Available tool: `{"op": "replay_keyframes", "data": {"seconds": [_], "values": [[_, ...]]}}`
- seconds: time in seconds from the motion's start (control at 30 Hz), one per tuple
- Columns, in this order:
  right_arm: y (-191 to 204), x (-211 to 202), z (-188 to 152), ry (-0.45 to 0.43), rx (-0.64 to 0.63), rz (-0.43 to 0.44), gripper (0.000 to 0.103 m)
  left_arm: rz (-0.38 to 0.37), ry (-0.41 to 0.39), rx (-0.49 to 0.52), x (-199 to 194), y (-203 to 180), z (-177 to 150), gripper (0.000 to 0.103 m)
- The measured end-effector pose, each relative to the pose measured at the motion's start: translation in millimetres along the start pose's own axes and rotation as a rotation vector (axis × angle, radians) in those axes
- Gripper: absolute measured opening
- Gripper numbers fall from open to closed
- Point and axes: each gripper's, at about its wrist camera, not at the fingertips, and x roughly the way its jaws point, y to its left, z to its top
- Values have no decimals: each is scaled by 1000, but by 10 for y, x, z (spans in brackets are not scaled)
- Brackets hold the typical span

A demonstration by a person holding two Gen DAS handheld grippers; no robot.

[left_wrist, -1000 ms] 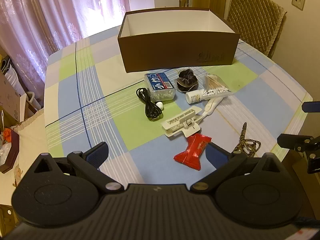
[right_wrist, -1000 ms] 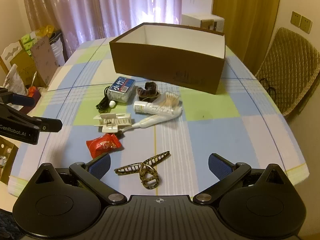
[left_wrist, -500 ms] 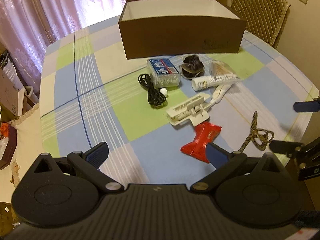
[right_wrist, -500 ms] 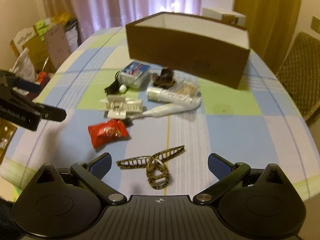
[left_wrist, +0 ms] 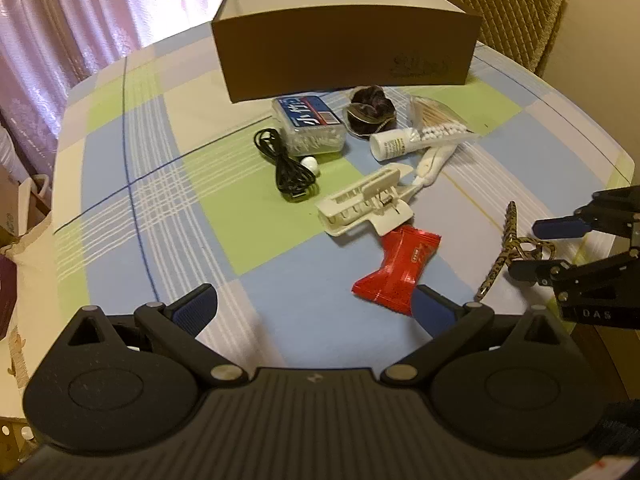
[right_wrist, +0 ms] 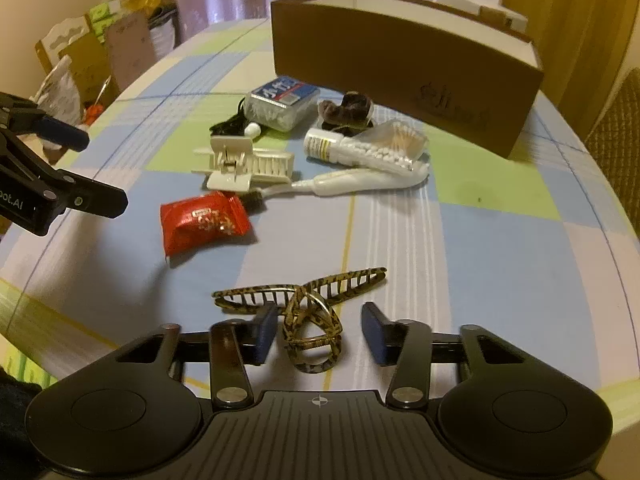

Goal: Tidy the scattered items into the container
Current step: 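Grasp the tortoiseshell hair clip with the right tool while the left tool grasps the red candy, then carry the red candy in the left tool and the hair clip in the right tool toward the box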

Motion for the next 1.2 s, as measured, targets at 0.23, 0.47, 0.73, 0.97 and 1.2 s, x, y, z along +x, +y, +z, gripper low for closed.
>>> {"op": "replay_keyframes", "data": {"seconds": [0.23,0.47,0.73,0.97,1.2], "values": [[-187,39,1,7,1,-46,28,-49,-5,51,159,-107,41,99],[-488,27,12,13,26,-100,28,-117,-4,106,325,-265,106,85],[-686,25,21,13,37,-96,28,-163,36,143,563,-402,163,56],[-738,25,26,15,25,-69,28,-176,34,161,628,-479,200,32],[-750,55,68,10,10,-49,29,-179,36,159,583,-499,174,23]]}}
